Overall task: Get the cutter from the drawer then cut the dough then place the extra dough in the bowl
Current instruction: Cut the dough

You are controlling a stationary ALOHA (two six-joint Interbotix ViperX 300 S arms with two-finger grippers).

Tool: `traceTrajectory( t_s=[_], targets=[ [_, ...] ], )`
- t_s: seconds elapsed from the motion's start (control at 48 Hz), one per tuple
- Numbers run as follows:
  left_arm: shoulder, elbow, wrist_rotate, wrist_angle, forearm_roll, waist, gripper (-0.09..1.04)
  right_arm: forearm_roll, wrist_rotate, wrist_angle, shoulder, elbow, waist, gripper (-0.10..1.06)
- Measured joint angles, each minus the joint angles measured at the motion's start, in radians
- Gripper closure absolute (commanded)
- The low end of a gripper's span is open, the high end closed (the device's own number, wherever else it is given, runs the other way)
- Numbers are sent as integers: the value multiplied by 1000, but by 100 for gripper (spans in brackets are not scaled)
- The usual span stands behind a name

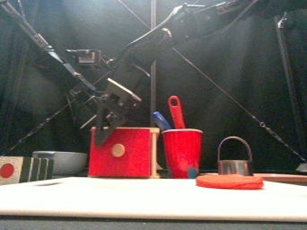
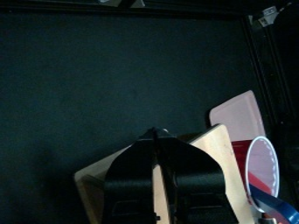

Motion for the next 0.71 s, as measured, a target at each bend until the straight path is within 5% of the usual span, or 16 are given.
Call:
traceTrajectory(
  t_s=[0.396,0.708],
  targets=[
    [0,5,-2,2,0,2,57,-14,-2,2,3,-5,-61,58],
    [0,5,-2,5,0,5,57,-14,-3,2,17,-20,-67,58]
  ],
)
